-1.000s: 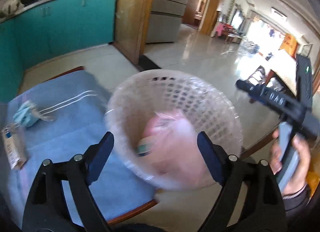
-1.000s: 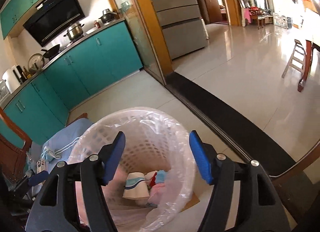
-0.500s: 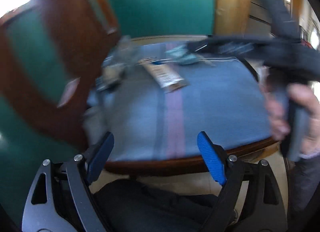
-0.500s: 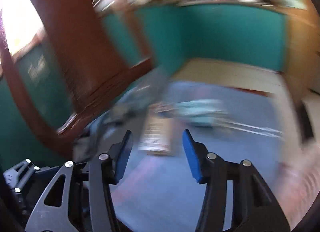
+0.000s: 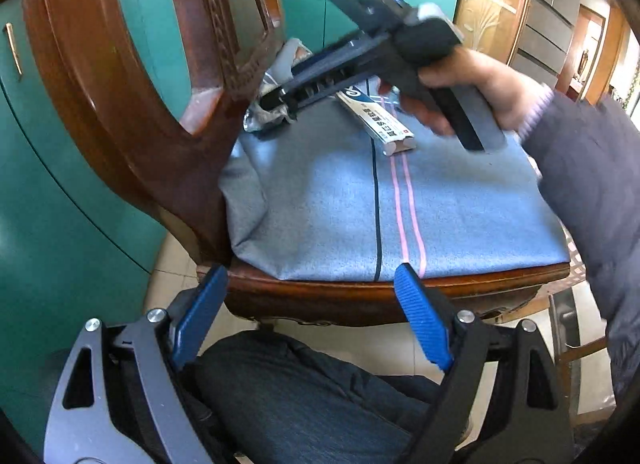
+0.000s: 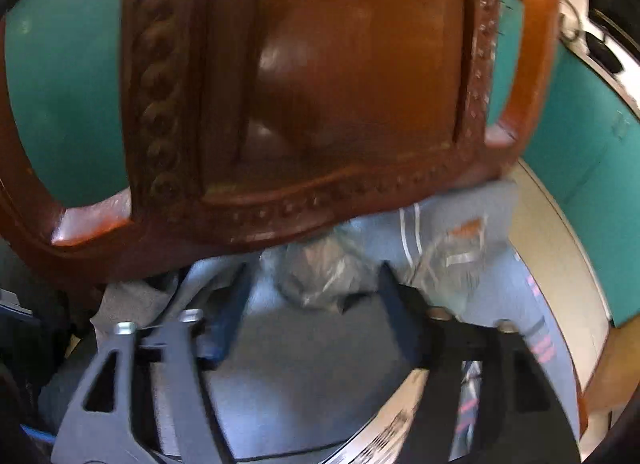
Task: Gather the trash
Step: 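Reach the right gripper under the chair back and grasp the clear plastic bag, then grasp the clear snack bag with red contents with the left gripper, then carry the clear plastic bag over the basket with the right gripper while the left gripper holds the snack bag, then carry the snack bag over the basket with the left gripper and open both grippers, then grasp the white ointment box with the left gripper while the right gripper reaches the blue mask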
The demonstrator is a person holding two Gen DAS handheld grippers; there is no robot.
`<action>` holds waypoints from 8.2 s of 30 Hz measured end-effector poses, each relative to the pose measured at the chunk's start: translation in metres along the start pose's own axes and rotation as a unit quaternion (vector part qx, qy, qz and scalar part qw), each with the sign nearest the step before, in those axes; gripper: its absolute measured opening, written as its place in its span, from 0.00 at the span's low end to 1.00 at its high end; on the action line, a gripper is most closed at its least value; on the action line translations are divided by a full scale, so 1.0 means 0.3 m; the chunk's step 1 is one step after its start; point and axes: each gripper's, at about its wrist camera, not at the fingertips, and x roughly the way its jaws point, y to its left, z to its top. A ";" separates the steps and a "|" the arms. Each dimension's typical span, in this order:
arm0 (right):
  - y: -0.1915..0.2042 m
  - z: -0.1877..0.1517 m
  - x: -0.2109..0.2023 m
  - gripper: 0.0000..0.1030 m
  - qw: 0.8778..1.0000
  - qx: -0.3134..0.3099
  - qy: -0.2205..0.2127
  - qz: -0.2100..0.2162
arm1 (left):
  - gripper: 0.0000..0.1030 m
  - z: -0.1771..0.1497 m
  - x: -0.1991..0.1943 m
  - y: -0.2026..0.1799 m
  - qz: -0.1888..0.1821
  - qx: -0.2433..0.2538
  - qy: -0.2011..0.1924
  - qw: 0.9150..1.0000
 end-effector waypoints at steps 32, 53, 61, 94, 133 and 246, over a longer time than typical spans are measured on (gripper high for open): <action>0.044 -0.420 -0.547 0.42 0.959 0.251 -0.047 -0.120 | 0.64 0.259 0.059 -0.084 -0.043 -0.012 -0.045 0.998; 0.085 -0.822 -0.670 0.43 0.908 0.379 -0.079 -0.159 | 0.29 0.623 0.455 -0.079 0.077 -0.070 -0.023 0.994; 0.068 -0.747 -0.650 0.43 0.903 0.371 -0.077 -0.200 | 0.29 0.433 0.146 -0.144 0.018 -0.037 -0.066 0.997; 0.112 -0.735 -0.602 0.43 0.893 0.386 -0.044 -0.228 | 0.29 0.195 0.052 -0.220 -0.039 -0.010 -0.034 0.999; 0.004 -1.222 -1.037 0.43 0.782 0.507 -0.092 -0.350 | 0.29 0.293 -0.050 -0.582 -0.174 0.061 -0.060 0.981; -0.233 -0.561 -0.304 0.19 0.886 0.421 0.001 -0.194 | 0.41 0.184 0.327 -0.178 -0.051 -0.049 0.025 0.997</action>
